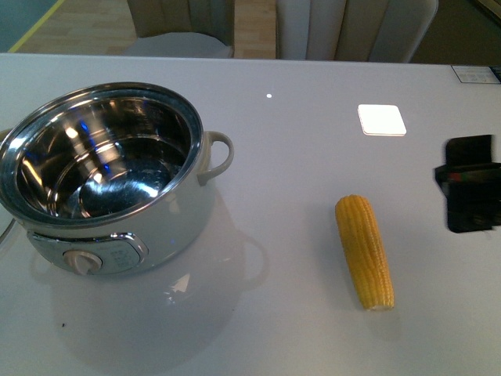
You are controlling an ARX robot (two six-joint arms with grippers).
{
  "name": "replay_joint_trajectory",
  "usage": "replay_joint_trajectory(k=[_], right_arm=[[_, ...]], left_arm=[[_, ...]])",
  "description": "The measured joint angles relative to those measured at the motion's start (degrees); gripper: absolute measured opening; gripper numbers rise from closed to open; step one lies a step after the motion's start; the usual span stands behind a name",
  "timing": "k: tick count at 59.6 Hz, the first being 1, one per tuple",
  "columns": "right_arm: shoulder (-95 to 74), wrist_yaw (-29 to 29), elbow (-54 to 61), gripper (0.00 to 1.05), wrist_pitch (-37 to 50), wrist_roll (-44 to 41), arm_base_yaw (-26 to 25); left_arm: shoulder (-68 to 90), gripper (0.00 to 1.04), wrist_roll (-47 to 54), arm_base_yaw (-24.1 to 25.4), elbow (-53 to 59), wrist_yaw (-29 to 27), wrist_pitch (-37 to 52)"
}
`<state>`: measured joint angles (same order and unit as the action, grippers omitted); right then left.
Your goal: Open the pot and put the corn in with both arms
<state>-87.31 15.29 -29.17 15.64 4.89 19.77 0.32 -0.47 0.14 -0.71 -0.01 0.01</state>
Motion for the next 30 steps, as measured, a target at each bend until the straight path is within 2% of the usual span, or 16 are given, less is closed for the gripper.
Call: replay_joint_trajectory(k=[11,30], right_arm=[[-15.8,-2.6,-5.6,0.96,1.5,1.8,2.1],[-27.6,-4.3,-13.5,0.96,-0.6,1.6,3.2]], left_arm=[[0.0,0.98,0.0,0.0,0.0,0.0,0.0],[0.0,0.98,0.0,0.0,0.0,0.0,0.0]])
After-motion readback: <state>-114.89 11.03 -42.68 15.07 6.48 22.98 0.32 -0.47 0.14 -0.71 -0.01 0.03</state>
